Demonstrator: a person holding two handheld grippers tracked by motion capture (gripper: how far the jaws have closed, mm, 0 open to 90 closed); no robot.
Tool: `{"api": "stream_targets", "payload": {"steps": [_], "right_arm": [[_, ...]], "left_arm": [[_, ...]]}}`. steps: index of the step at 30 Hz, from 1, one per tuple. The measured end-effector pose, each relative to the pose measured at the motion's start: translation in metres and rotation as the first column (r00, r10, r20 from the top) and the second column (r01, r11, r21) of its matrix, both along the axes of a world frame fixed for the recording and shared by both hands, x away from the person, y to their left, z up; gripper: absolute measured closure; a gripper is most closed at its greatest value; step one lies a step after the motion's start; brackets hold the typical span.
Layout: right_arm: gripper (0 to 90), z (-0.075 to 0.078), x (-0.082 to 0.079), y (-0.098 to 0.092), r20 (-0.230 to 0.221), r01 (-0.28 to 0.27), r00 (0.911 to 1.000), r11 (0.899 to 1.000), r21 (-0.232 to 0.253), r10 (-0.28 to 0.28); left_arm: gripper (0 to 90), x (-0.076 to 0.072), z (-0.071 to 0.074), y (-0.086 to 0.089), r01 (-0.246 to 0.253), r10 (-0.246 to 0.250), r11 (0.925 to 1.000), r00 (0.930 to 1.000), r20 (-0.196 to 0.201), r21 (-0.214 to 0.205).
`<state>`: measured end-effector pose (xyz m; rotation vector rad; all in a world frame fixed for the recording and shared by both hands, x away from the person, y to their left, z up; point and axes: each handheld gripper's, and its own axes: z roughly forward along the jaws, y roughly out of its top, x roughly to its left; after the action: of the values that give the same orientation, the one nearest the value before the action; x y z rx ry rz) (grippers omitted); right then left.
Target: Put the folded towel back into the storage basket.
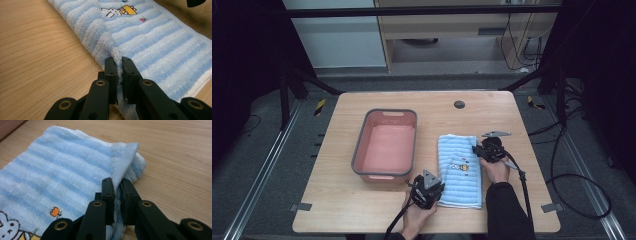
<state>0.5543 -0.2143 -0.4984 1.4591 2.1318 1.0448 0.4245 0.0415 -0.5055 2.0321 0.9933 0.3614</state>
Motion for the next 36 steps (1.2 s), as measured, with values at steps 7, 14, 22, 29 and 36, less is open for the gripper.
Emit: {"api": "stream_targets", "payload": {"steps": [7, 14, 22, 29, 36], "right_arm": [[83.4, 0.009, -0.004, -0.002, 0.022, 0.000, 0.9998, 1.000, 0.029, -0.001], [83.6, 0.024, -0.012, -0.004, 0.062, -0.011, 0.9981, 0.997, 0.073, 0.006], [83.9, 0.046, -0.020, -0.005, 0.126, -0.027, 0.9918, 0.996, 0.090, 0.015], [83.9, 0.059, -0.024, -0.007, 0.165, -0.032, 0.9862, 0.993, 0.110, 0.014], [84.0, 0.077, -0.029, -0.004, 0.211, -0.037, 0.9774, 0.995, 0.096, 0.016]], "left_arm": [[84.8, -0.001, 0.005, 0.002, 0.013, -0.013, 0.9996, 0.9999, 0.005, -0.024], [85.0, -0.004, 0.017, 0.004, 0.037, -0.036, 0.9983, 0.9990, 0.026, -0.046], [85.1, -0.008, 0.035, 0.005, 0.058, -0.054, 0.9964, 0.9964, 0.065, -0.061], [85.1, -0.009, 0.050, 0.010, 0.065, -0.059, 0.9949, 0.9946, 0.085, -0.077], [85.1, -0.009, 0.065, 0.016, 0.066, -0.056, 0.9946, 0.9914, 0.118, -0.080]]}}
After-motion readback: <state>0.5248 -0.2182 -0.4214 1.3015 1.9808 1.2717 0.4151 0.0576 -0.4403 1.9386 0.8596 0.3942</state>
